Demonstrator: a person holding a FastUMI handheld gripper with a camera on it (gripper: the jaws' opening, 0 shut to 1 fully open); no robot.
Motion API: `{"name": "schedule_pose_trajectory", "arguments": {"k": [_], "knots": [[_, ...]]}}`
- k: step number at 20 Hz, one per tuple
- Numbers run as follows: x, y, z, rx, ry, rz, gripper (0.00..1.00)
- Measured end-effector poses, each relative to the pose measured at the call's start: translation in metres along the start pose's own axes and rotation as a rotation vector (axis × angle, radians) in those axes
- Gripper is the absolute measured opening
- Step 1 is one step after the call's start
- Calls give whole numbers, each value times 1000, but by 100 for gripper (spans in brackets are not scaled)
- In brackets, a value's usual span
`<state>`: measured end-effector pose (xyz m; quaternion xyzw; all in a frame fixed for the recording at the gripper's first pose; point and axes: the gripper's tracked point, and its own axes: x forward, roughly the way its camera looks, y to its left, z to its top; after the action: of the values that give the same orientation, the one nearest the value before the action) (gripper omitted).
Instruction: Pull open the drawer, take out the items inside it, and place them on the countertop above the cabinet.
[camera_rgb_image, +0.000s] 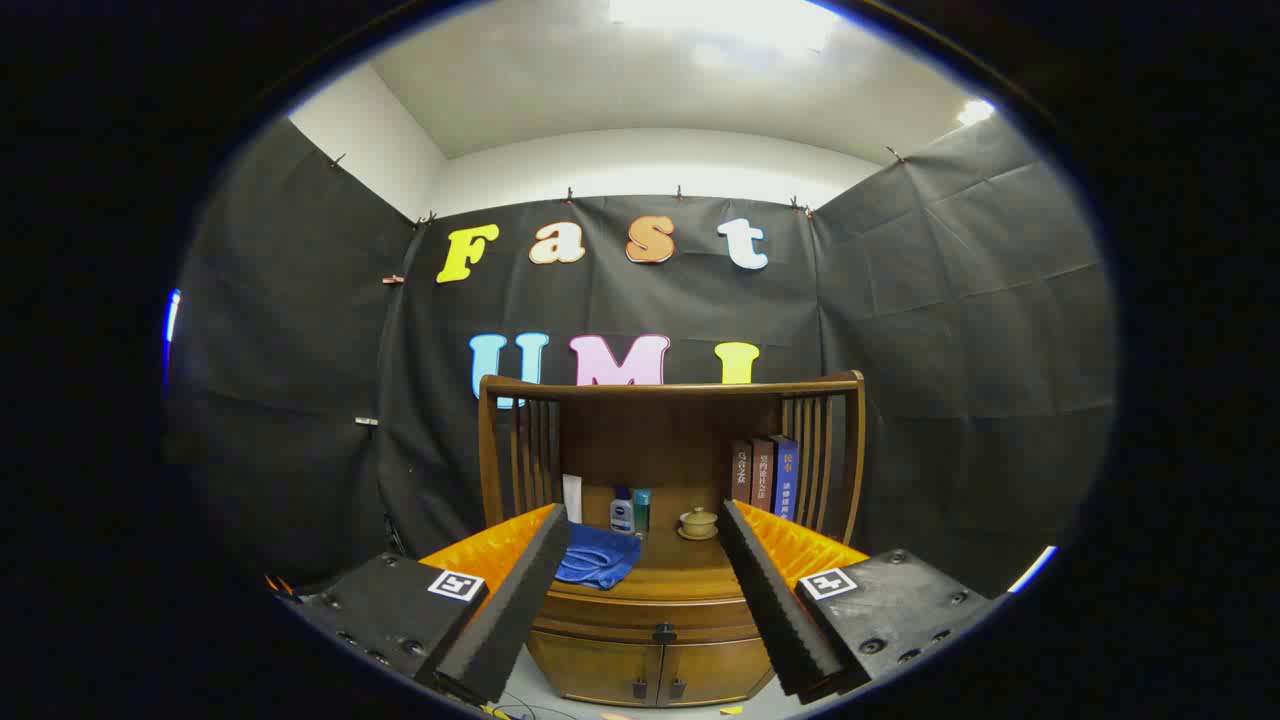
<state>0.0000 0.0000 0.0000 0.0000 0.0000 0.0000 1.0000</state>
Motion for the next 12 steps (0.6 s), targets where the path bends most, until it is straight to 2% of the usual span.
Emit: {"name": "schedule_pose_trajectory", "arguments": {"k": [12], "knots": [[-8,-7,5,-7,3,-6,98]]}}
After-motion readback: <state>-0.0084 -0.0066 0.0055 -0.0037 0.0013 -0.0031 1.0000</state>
